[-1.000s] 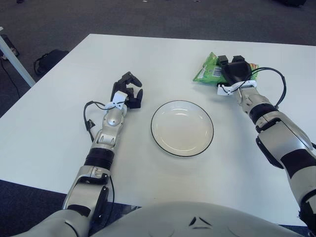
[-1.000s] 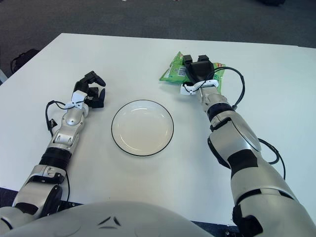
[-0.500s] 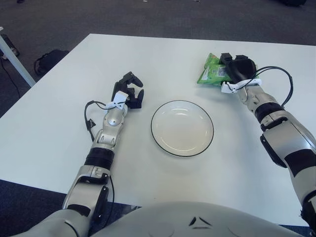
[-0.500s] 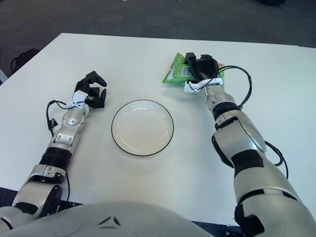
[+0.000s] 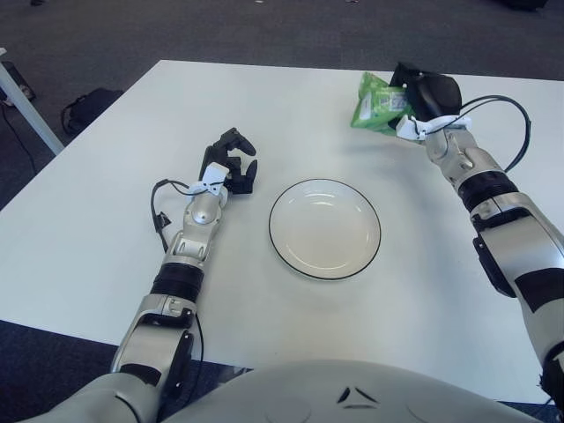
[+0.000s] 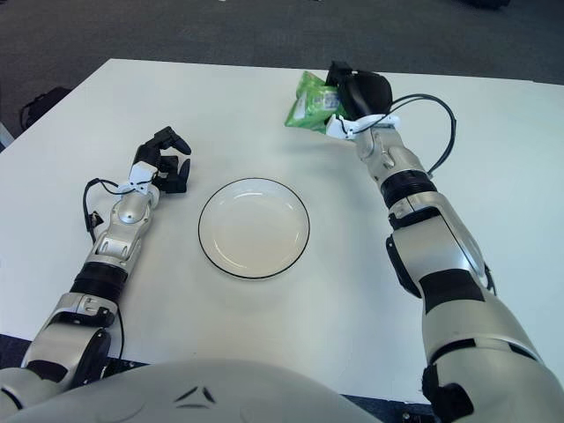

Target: Put the snack into the plate.

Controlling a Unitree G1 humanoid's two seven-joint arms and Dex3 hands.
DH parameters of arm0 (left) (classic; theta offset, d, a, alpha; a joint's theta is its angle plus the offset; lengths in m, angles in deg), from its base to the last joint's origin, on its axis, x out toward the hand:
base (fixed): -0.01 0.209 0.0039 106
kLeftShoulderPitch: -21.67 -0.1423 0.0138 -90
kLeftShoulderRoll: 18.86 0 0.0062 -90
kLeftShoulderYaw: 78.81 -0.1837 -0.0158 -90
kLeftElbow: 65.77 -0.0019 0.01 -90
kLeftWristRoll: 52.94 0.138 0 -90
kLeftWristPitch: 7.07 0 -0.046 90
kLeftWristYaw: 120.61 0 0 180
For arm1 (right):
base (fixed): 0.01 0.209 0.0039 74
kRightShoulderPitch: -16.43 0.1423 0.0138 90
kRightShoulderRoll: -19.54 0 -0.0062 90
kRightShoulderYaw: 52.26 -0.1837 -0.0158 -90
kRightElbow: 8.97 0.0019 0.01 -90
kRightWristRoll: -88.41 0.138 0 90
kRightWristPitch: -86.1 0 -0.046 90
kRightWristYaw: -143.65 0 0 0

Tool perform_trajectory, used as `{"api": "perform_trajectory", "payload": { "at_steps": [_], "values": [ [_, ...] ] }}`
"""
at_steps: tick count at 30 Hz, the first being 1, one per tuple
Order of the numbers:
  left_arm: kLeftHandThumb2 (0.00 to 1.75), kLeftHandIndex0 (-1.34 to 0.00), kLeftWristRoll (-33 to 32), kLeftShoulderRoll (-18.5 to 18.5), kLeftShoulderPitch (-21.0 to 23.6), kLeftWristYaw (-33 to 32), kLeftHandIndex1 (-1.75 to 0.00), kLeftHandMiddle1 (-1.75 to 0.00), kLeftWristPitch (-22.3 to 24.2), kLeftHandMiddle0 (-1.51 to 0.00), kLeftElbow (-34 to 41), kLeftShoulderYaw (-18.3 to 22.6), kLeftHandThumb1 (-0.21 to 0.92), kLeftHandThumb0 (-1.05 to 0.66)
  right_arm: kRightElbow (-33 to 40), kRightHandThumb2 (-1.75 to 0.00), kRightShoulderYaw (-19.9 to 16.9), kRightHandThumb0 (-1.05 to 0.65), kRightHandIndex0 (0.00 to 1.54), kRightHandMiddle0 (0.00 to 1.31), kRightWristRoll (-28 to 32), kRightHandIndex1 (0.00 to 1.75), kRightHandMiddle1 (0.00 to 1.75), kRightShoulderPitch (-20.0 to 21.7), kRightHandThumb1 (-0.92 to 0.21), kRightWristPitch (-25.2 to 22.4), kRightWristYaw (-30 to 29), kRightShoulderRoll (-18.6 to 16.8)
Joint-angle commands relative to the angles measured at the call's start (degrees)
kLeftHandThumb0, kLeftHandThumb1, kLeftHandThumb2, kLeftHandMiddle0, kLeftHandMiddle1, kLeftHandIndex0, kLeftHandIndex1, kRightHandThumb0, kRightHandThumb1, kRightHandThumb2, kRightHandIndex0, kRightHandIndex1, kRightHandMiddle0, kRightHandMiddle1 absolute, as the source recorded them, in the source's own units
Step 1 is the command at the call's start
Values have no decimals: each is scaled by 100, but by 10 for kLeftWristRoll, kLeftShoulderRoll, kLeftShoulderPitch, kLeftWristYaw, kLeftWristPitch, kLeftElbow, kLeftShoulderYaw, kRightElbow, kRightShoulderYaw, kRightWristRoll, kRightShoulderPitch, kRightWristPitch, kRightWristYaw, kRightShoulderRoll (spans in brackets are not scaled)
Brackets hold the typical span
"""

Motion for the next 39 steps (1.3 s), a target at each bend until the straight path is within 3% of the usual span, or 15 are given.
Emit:
{"api": "perform_trajectory", "payload": {
  "at_steps": [1, 8, 17, 28, 39],
  "values": [
    [130, -60, 1, -12, -41, 10, -175, -175, 6, -132, -36, -8, 33, -48, 110, -157, -45, 0, 96, 64, 60, 143, 175, -49, 0, -32, 80, -3],
    [130, -60, 7, -11, -35, 7, -175, -175, 6, -132, -45, -11, 33, -48, 197, -160, -65, 0, 99, 66, 56, 141, 175, -74, 3, -40, 119, 6],
    [130, -60, 12, -10, -27, 2, -175, -175, -8, -132, -65, -12, 33, -48, 395, -170, -94, 0, 100, 70, 67, 151, 175, -141, 9, -79, 208, 2],
    [130, -60, 6, -14, -18, 0, -175, -175, -23, -131, -88, -7, 33, -48, 439, -174, -93, 0, 94, 68, 112, 165, 175, -159, 8, -39, 298, -4],
    [130, -60, 8, -13, -15, 1, -175, -175, -28, -131, -95, -9, 33, -48, 542, -169, -90, 0, 93, 65, 173, 161, 175, -209, 5, -40, 402, -9]
  ]
}}
